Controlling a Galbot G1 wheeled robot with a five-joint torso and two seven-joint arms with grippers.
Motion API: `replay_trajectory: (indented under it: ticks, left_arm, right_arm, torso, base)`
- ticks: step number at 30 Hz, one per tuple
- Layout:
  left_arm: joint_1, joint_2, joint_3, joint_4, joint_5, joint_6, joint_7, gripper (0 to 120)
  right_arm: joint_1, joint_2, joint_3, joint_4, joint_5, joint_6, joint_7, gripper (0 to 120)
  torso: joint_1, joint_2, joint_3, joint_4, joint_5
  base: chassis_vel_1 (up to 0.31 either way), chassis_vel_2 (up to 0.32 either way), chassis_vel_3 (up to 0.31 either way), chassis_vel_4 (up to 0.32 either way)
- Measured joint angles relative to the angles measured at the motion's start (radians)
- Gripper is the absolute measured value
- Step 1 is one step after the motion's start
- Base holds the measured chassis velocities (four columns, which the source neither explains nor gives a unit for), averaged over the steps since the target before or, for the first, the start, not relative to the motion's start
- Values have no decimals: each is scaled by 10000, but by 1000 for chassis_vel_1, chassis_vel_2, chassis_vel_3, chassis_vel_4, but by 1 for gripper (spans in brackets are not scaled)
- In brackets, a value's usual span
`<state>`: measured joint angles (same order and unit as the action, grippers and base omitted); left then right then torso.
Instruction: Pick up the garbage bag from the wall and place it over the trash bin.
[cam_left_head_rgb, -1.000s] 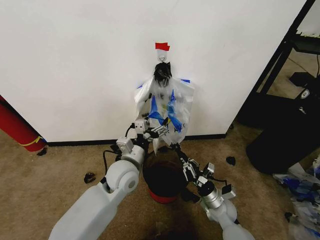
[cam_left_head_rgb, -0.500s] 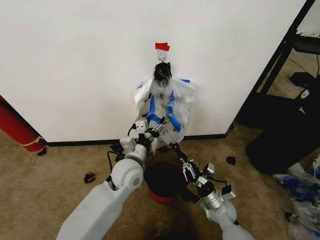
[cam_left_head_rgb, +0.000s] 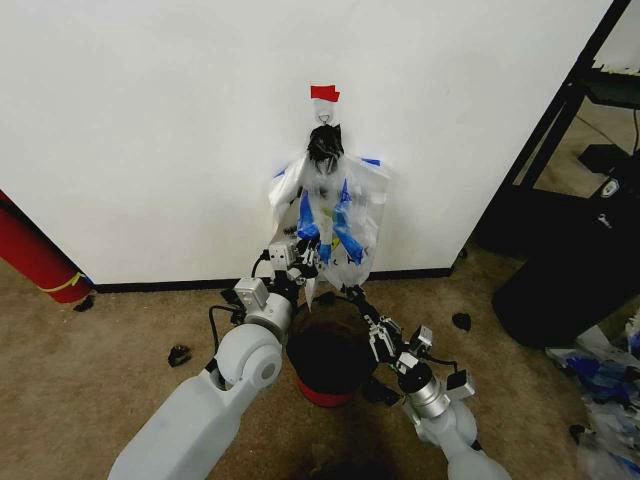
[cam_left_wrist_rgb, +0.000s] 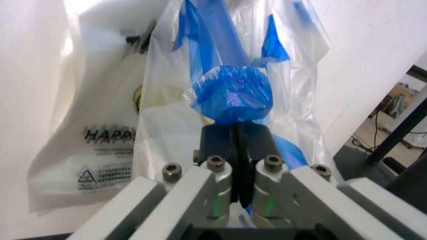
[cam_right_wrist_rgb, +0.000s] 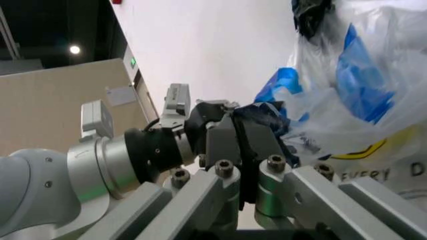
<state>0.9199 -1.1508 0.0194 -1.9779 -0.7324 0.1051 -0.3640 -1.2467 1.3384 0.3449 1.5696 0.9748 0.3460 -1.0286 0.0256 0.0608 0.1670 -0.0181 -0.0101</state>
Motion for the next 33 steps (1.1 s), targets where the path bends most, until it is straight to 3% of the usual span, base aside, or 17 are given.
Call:
replay_trajectory:
  ticks: [9, 14, 17, 20, 24, 28, 32, 33]
  left_arm:
    - [201, 493, -257, -651, -4, 10, 339, 0]
    - [305, 666, -429, -780, 97, -140, 653, 0]
    - [401, 704, -548, -791, 104, -227, 726, 0]
    - [448, 718, -575, -790, 112, -253, 734, 0]
    - [590, 675, -610, -726, 159, -302, 764, 0]
    - [621, 648, -606, -715, 195, -314, 792, 0]
    - [649, 586, -539, -707, 289, -330, 814, 0]
    - [649, 586, -539, -707, 289, -330, 814, 0]
  right_arm:
    - [-135, -174, 321, 70, -333, 518, -260, 0]
    - [-266, -439, 1048, -64, -1121, 697, -1359, 0]
    - [-437, -727, 1647, -204, -1754, 704, -2654, 0]
    - [-553, -840, 1778, -168, -1777, 703, -3036, 3]
    - [-742, -965, 1996, 405, -1184, 524, -3604, 16]
    - [-747, -991, 1841, 822, -975, 814, -2495, 26]
    - [-520, -1029, 658, 1630, -1386, 1847, 1569, 47]
    - [-520, -1029, 658, 1630, -1386, 1847, 1569, 47]
  torso:
    - [0, 0, 0, 1, 0]
    - [0, 0, 0, 1, 0]
    - [0, 0, 0, -1, 1]
    - [0, 0, 0, 0, 1]
    - [0, 0, 0, 0, 1]
    - [0, 0, 0, -1, 0]
    - [0, -1, 0, 1, 0]
    - [0, -1, 0, 1, 0]
  base:
    - [0, 0, 0, 0]
    - [0, 0, 0, 0]
    - [0, 0, 0, 0]
    - [0, 0, 0, 0]
    - [0, 0, 0, 0]
    - [0, 0, 0, 0]
    - [0, 0, 0, 0]
    - [0, 0, 0, 0]
